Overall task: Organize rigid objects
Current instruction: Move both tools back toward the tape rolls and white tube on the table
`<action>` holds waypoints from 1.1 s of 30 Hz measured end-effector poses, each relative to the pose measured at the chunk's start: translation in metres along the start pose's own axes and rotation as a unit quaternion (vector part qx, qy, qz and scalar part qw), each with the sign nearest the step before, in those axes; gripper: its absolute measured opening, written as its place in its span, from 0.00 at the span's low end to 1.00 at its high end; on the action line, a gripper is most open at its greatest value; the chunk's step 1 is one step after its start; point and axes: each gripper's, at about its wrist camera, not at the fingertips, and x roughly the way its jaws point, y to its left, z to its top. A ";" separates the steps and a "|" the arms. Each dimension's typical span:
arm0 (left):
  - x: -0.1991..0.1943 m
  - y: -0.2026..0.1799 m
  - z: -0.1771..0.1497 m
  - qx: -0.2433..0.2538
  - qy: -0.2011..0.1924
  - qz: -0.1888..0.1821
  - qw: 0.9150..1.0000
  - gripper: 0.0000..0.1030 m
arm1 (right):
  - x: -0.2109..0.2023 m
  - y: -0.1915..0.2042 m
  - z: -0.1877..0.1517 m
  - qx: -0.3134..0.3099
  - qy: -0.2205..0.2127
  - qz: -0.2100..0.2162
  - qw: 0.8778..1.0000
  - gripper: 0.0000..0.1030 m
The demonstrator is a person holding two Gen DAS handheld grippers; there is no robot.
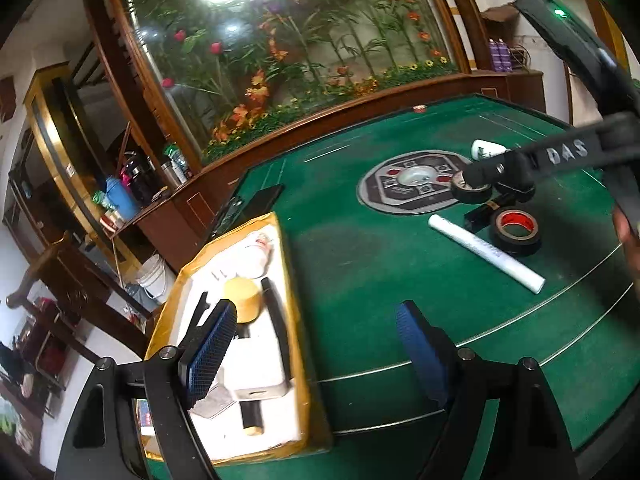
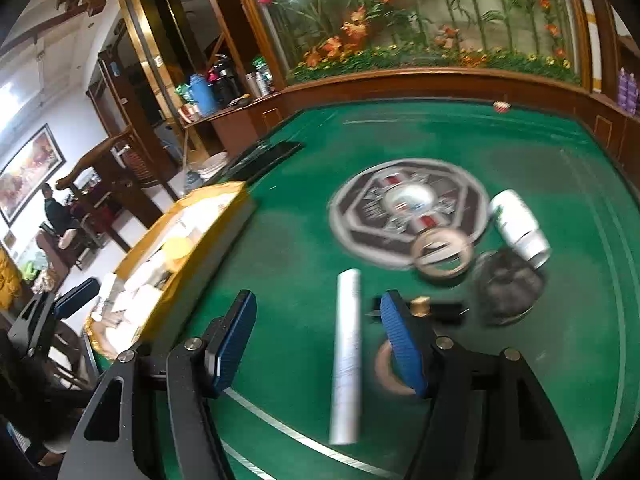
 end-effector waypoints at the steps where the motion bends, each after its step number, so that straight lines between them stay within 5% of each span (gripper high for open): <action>1: 0.001 -0.003 0.002 0.000 0.001 -0.004 1.000 0.83 | 0.001 -0.007 0.003 0.000 0.000 -0.005 1.000 0.62; 5: 0.007 -0.009 0.015 -0.047 0.023 -0.083 0.995 0.83 | 0.006 -0.041 0.008 0.007 0.001 -0.019 1.000 0.62; 8: 0.021 -0.013 0.028 -0.123 0.061 -0.186 0.973 0.83 | 0.008 -0.068 0.001 0.030 -0.010 -0.019 0.999 0.62; 10: 0.031 -0.022 0.035 -0.148 0.081 -0.214 0.962 0.82 | 0.014 -0.084 -0.004 0.054 -0.005 -0.008 0.998 0.62; 16: 0.065 -0.057 0.048 -0.185 0.126 -0.222 0.949 0.82 | 0.001 -0.095 -0.002 0.070 -0.023 0.002 0.997 0.62; 26: 0.106 -0.073 0.050 -0.191 0.157 -0.193 0.949 0.81 | -0.010 -0.097 -0.002 0.086 -0.035 0.032 0.995 0.62; 28: 0.108 -0.069 0.049 -0.194 0.153 -0.213 0.945 0.71 | -0.008 -0.097 -0.002 0.085 -0.034 0.035 0.995 0.62; 32: 0.102 -0.062 0.048 -0.189 0.151 -0.226 0.944 0.27 | -0.010 -0.097 -0.002 0.084 -0.038 0.037 0.995 0.62; 33: 0.101 -0.059 0.046 -0.187 0.150 -0.226 0.944 0.27 | -0.011 -0.096 -0.002 0.083 -0.038 0.037 0.995 0.62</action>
